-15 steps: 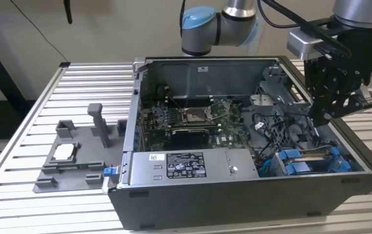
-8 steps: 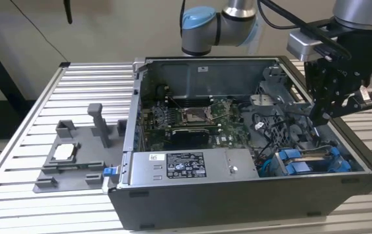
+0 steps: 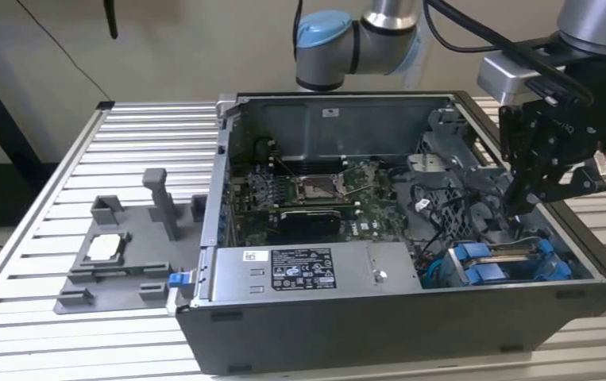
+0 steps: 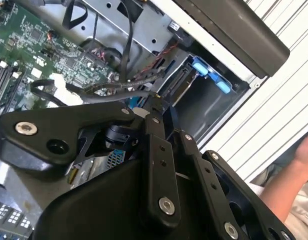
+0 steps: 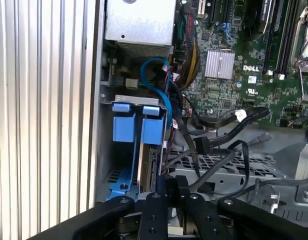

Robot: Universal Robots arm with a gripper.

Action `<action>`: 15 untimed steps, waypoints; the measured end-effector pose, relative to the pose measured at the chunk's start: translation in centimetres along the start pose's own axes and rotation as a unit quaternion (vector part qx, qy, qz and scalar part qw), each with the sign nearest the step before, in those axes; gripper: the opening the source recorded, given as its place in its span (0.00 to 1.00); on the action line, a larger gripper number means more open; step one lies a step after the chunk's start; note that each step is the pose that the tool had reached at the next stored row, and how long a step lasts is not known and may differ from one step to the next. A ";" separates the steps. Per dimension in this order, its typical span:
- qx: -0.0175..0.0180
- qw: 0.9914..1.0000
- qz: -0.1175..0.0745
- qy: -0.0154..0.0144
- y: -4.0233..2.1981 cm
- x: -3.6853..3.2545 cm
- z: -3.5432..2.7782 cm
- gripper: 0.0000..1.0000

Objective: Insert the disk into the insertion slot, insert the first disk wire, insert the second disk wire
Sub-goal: 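Insert the first disk wire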

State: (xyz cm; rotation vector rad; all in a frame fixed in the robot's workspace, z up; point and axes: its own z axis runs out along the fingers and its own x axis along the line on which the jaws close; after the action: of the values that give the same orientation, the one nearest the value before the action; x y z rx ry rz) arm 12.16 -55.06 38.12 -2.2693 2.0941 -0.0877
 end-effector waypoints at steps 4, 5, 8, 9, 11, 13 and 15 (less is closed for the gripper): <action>-0.007 1.000 0.000 -0.001 -0.46 0.77 0.33 0.19; -0.009 1.000 0.000 -0.001 -0.60 0.93 0.42 0.19; -0.013 1.000 0.000 -0.002 -1.18 1.35 0.74 0.19; -0.015 1.000 0.000 -0.002 -1.39 1.44 0.86 0.19; -0.019 1.000 0.000 -0.003 -1.71 1.56 1.04 0.19; -0.023 1.000 0.000 -0.004 -1.96 1.68 1.21 0.19; -0.025 1.000 0.000 -0.004 -2.14 1.74 1.33 0.19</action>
State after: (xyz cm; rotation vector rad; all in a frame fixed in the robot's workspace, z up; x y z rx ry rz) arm 14.52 -56.63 36.96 -2.2923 2.1163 -0.0272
